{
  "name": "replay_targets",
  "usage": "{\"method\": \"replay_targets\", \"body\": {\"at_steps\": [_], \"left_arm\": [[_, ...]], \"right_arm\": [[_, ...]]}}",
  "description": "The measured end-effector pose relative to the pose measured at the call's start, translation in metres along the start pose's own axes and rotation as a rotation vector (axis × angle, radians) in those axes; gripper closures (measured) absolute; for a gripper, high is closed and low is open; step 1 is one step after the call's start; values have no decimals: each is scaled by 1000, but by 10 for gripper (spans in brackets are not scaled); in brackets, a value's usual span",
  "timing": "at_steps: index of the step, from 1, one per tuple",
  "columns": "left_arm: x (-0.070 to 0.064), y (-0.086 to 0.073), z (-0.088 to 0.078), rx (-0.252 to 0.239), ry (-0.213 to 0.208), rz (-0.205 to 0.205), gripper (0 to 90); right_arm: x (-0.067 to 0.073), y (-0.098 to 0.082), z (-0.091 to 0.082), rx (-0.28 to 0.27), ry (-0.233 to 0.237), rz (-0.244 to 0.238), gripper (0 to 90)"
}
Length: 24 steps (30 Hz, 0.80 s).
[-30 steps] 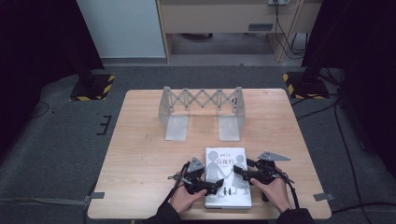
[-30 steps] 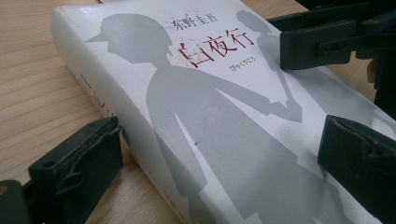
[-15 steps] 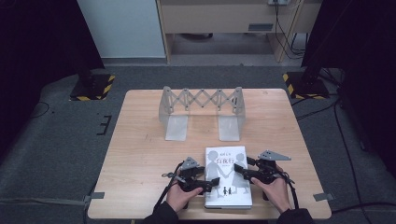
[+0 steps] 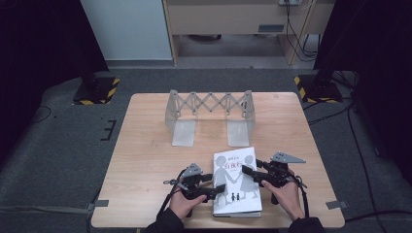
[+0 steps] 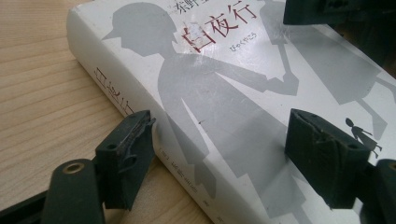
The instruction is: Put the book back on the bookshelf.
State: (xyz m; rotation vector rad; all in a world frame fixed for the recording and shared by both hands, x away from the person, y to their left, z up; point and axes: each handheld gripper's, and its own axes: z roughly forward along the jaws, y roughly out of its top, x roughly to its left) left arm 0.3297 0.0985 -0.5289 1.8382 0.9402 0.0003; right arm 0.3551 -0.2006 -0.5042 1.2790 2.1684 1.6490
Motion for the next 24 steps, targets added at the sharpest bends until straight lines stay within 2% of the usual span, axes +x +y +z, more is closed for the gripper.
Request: {"method": "replay_targets", "body": {"at_steps": [3, 6, 8, 10, 11, 12, 16, 17, 20, 24], "left_arm": [[0, 0, 0, -6, 5, 1, 218], [-2, 0, -1, -12, 14, 22, 214], [-3, 1, -2, -11, 18, 32, 212], [-2, 2, -2, -10, 18, 34, 210], [-2, 2, -2, -4, 13, 30, 209], [-2, 2, -2, -4, 13, 30, 209], [-3, 4, -3, 8, 19, 51, 205], [-4, 5, -4, 12, 25, 69, 203], [-4, 6, -4, 10, 28, 74, 204], [-3, 6, -6, 16, 46, 87, 224]], "right_arm": [[4, -1, -4, 29, -8, -27, 459], [4, -1, -7, 30, -3, -41, 483], [5, 2, -10, 15, 11, -33, 490], [4, 4, -11, 8, 9, -45, 478], [4, 7, -10, -1, 5, -54, 425], [4, 7, -10, -1, 5, -54, 425], [6, 10, -5, 21, -22, -112, 390], [6, 11, -6, 16, -20, -111, 390], [8, 13, -7, -2, -14, -109, 388], [7, 12, -6, 15, -33, -123, 369]]}}
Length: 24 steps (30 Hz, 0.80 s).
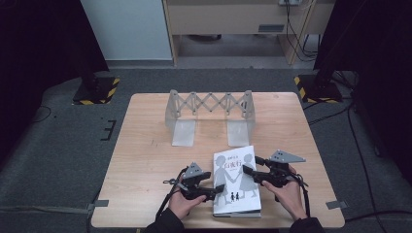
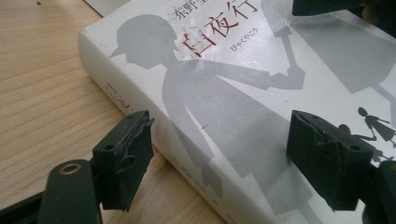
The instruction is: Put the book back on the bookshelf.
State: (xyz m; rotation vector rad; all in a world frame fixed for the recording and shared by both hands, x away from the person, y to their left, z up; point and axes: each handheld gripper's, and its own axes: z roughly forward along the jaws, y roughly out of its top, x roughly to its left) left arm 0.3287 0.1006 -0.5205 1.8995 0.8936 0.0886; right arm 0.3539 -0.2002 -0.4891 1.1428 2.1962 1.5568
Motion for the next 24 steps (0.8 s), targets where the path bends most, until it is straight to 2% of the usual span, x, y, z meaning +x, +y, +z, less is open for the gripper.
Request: {"method": "replay_targets", "body": {"at_steps": [4, 9, 10, 12, 15, 20, 24], "left_arm": [[1, 0, -2, -4, 0, -16, 282], [1, -1, -3, -4, 3, -20, 361], [1, -1, -4, -4, -1, -22, 379], [1, -1, -4, 0, -3, -27, 386], [2, -1, -3, 2, -2, -29, 370], [3, 0, -1, -5, 2, -36, 330], [4, 0, 0, -9, 6, -35, 296]], "right_arm": [[1, -1, -1, -6, 35, 18, 403], [8, -4, 5, 34, 59, 5, 442], [6, -5, 7, 45, 70, 33, 494], [3, -5, 8, 52, 91, 61, 526], [-2, -8, 10, 56, 132, 143, 579], [-6, -9, 13, 54, 169, 248, 670], [-6, -7, 13, 59, 174, 282, 693]]}}
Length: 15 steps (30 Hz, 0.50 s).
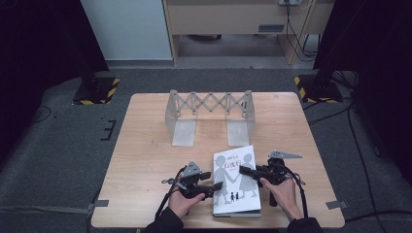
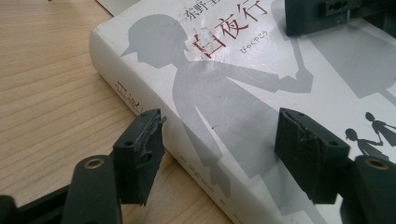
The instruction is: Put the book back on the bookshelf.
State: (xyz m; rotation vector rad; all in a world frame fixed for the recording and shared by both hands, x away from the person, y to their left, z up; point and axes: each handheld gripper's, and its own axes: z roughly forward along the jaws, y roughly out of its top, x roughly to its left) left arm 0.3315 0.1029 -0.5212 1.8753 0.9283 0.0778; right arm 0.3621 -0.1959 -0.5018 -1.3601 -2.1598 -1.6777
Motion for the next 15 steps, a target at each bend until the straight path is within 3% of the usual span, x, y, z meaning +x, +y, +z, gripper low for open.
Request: {"method": "replay_targets", "body": {"at_steps": [3, 15], "left_arm": [[1, 1, 1, -3, 3, -6, 275], [3, 4, 0, -28, -5, -16, 238]], "right_arm": [[3, 3, 0, 10, -1, 39, 720], [12, 13, -1, 13, 2, 97, 760]]}}
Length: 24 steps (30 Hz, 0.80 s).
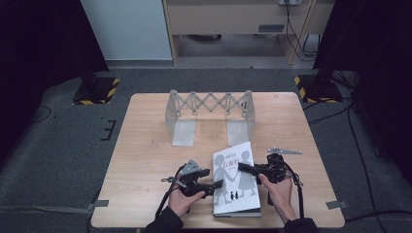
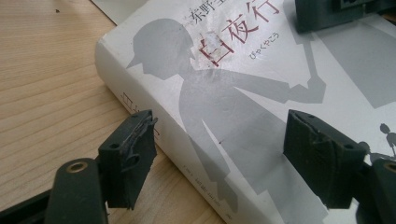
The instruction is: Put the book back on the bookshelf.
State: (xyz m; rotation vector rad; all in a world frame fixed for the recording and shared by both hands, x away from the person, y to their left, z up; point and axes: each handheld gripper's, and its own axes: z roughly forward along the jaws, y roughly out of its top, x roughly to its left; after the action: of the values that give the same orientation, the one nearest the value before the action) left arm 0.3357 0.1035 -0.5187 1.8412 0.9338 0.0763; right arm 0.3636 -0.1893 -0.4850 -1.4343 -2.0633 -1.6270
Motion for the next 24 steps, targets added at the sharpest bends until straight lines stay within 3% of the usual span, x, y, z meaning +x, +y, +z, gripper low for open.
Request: {"method": "replay_targets", "body": {"at_steps": [10, 12, 14, 20, 24], "left_arm": [[-1, 5, -4, -24, -18, -6, 192], [-1, 5, -3, -27, -29, -4, 173], [-2, 7, -1, -37, -67, -31, 147], [-3, 8, 1, -31, -78, -3, 20], [-1, 4, 7, -49, -123, -46, 0]], "right_arm": [[6, 6, -5, -57, 53, -20, 769], [10, 7, -7, -65, 67, -41, 770], [16, 9, -9, -67, 87, -77, 771], [22, 10, -13, -75, 112, -123, 773], [25, 10, -18, -88, 142, -155, 773]]}}
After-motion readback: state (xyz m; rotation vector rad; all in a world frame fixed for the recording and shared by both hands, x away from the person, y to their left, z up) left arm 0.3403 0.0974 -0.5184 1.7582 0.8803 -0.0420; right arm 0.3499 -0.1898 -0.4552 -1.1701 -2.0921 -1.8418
